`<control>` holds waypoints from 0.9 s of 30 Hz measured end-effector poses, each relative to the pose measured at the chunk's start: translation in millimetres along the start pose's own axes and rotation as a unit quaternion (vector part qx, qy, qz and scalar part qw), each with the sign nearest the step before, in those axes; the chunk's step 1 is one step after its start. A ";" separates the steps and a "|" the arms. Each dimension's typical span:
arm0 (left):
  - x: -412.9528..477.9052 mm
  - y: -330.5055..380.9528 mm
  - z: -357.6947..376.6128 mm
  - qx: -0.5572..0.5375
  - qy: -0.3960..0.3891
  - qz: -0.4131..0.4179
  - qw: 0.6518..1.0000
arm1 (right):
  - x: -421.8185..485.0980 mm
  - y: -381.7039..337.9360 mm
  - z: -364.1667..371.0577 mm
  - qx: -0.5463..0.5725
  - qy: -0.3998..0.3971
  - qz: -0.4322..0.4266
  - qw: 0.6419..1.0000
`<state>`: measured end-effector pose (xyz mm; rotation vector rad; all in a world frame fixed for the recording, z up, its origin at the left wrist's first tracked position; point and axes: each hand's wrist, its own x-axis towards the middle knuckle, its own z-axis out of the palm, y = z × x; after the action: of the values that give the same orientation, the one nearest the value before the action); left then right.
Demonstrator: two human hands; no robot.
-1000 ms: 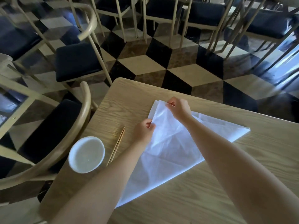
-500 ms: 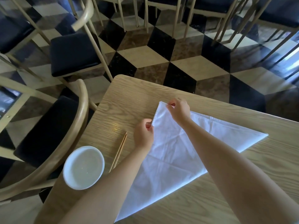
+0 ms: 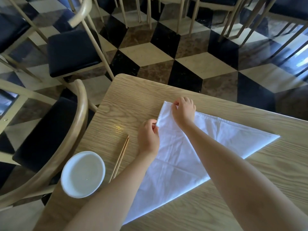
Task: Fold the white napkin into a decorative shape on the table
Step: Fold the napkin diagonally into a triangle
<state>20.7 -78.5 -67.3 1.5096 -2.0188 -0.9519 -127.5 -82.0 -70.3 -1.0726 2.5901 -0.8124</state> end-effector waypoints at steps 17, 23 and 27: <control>-69.7 -12.8 23.6 0.332 -0.120 0.178 0.919 | -105.6 64.0 -19.9 -0.098 -0.056 -0.175 0.978; -68.1 -15.7 25.6 0.335 -0.117 0.173 0.919 | -74.1 128.3 -58.6 -0.208 -0.093 -0.129 0.965; -68.2 -17.0 26.6 0.339 -0.136 0.177 0.914 | -55.8 143.8 -80.2 -0.235 -0.128 -0.150 0.952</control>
<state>33.8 -9.5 -94.0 1.2684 -2.9012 -0.3245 -203.7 73.5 -86.5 -1.6074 2.4822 -0.0781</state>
